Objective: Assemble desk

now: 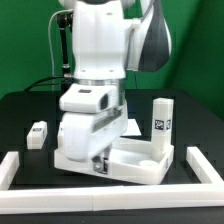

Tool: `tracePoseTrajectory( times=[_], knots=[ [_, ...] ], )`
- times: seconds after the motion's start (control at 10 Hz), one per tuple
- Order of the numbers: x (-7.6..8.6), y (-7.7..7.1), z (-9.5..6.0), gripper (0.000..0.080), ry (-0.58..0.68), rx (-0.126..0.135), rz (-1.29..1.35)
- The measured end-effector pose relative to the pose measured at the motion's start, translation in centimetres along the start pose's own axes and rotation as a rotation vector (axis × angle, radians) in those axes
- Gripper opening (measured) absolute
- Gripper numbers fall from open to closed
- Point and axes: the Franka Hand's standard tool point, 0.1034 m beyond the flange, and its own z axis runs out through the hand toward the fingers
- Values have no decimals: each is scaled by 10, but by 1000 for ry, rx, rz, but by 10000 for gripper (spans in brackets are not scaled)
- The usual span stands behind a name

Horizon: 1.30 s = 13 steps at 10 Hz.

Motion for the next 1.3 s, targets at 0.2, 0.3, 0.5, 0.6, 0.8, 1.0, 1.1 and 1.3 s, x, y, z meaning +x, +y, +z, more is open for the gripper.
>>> tracePoseTrajectory(
  times=[0.2,0.3,0.5,0.6,0.8,1.0,1.1,1.3],
  knots=[
    [4,-1,0,60,-4,-1,-109],
    [1,0,0,60,-12,-2,-171],
    [2,0,1,60,-19,-5,-213],
    [10,3,3,60,-13,-17,-285],
    [33,9,4,61,5,-29,-311],
    [48,12,3,62,10,-38,-329],
    [57,14,4,62,19,-43,-339],
    [56,15,5,64,21,-44,-336]
  ],
)
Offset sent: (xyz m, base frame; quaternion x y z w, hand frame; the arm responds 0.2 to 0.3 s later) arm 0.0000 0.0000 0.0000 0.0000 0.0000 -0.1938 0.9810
